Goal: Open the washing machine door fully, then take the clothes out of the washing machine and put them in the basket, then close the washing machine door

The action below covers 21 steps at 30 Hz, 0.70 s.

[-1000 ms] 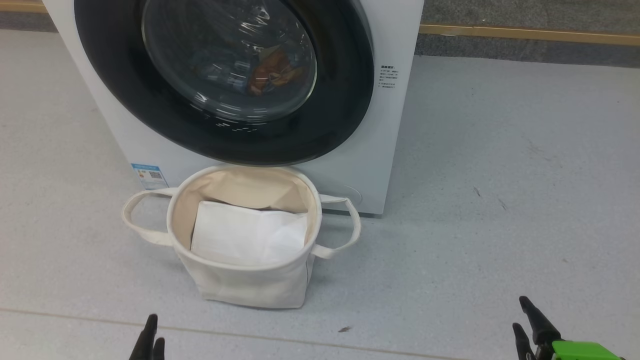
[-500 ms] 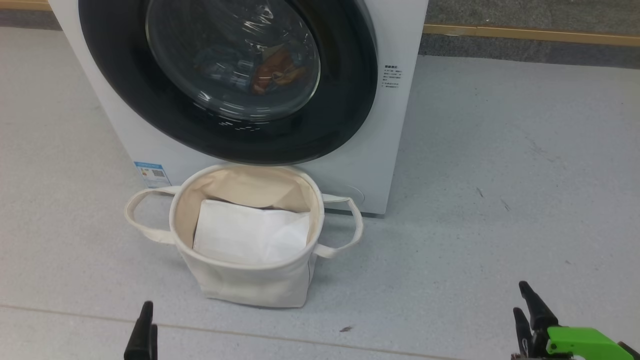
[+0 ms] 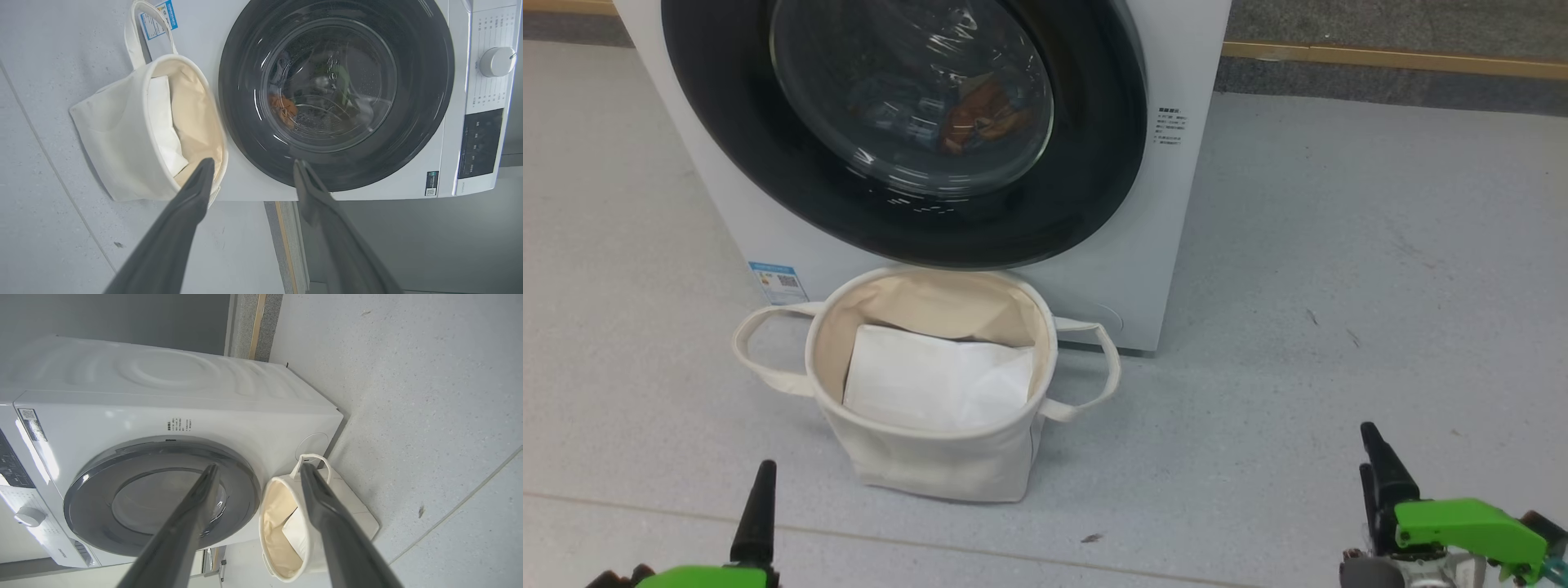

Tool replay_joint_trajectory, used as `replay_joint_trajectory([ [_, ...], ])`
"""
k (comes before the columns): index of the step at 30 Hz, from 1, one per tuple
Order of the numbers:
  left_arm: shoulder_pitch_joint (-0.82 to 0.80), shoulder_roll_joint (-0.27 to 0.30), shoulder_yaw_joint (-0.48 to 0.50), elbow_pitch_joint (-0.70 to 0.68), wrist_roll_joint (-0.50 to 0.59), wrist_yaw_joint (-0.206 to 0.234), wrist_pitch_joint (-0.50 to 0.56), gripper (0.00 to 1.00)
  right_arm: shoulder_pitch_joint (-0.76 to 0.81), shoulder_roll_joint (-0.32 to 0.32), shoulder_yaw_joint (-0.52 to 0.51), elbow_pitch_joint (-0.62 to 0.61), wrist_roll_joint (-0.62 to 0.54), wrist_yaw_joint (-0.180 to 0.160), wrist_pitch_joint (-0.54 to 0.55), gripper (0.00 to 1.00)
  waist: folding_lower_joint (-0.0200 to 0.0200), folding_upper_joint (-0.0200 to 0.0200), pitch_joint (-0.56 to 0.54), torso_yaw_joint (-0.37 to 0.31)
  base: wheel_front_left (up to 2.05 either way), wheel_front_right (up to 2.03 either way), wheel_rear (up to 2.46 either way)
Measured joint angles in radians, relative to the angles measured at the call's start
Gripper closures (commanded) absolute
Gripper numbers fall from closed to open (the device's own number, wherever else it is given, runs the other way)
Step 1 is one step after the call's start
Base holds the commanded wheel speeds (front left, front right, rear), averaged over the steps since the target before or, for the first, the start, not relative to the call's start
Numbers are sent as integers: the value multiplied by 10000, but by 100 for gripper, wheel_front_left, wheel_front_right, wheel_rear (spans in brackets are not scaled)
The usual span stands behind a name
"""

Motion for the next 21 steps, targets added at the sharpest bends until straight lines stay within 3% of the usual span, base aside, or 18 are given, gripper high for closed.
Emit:
replay_joint_trajectory([
  [7,-207,259,-307,-132,796,142,-163,0,-217,-2,257,-303,-1450,2,-178,0,0,0,2,37,0,0,0],
  [21,-760,986,-1463,-244,3344,830,-466,0,-549,-6,550,-589,-5156,2,-520,0,0,0,-171,146,0,0,0],
])
